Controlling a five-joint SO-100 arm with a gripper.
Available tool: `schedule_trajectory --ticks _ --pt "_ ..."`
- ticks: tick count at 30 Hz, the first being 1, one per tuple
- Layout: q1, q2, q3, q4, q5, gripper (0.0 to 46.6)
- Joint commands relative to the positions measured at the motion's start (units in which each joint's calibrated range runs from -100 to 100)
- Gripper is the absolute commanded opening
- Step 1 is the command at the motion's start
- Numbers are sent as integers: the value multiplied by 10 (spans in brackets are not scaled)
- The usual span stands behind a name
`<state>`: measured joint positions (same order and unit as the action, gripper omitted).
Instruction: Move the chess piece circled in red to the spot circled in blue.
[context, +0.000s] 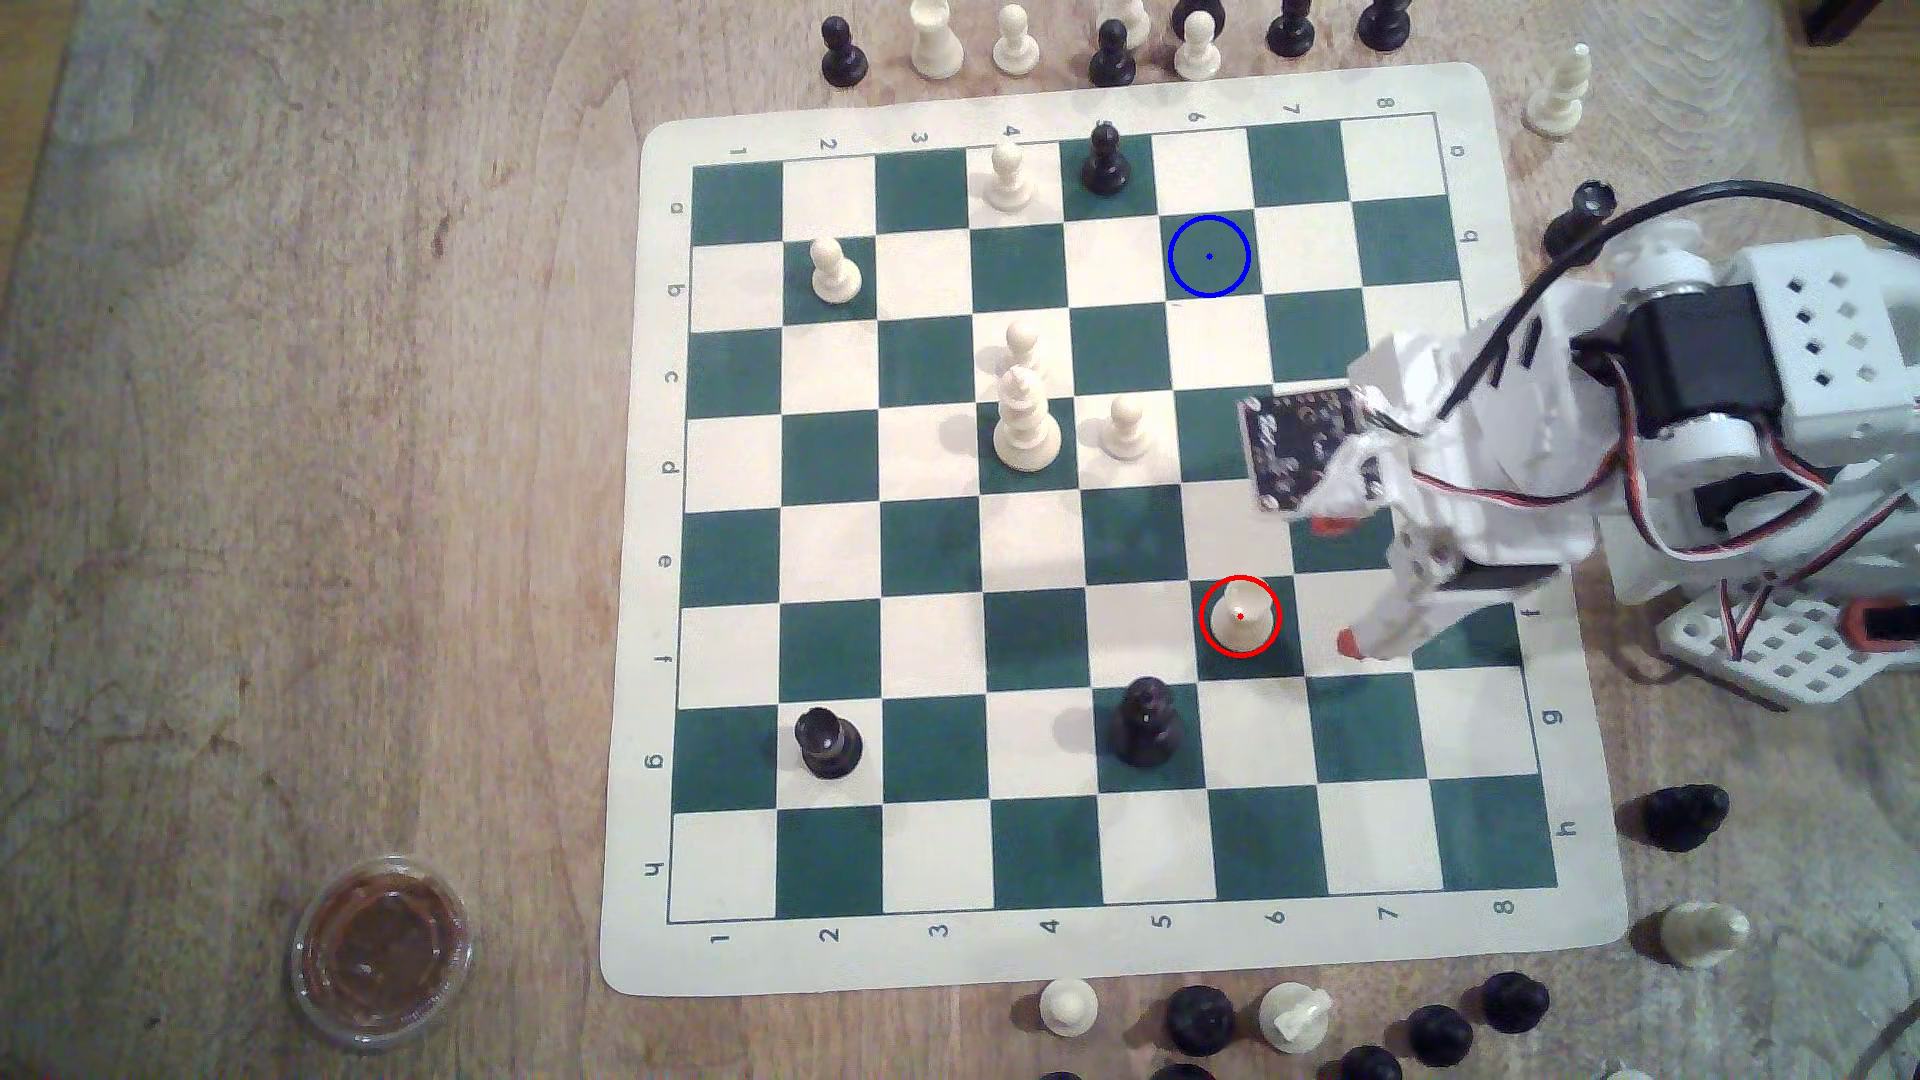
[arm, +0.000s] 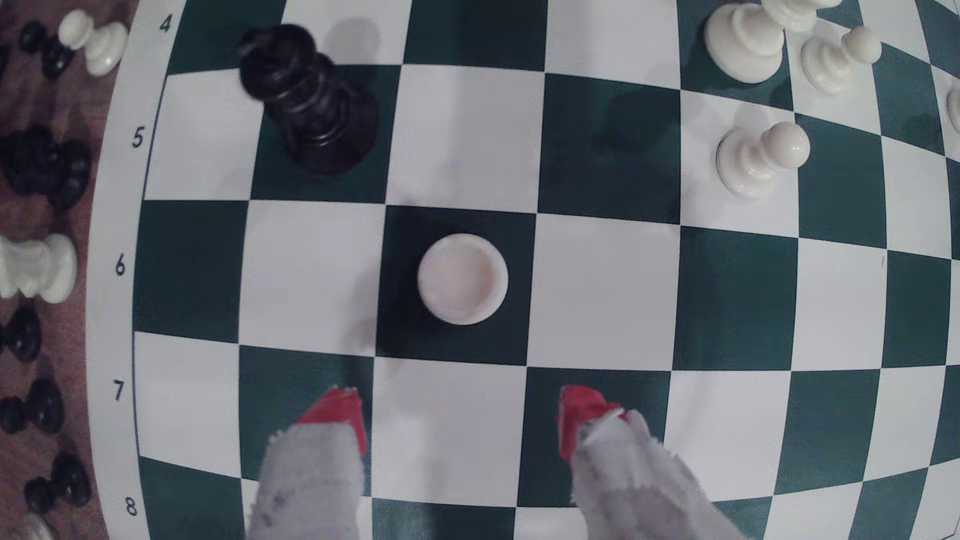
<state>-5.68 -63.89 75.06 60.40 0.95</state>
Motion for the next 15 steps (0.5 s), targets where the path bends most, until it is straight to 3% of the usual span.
schedule_trajectory --ticks 1,15 --pt "2 51 -26 -73 2 209" --pt "7 56 7 -126 4 206"
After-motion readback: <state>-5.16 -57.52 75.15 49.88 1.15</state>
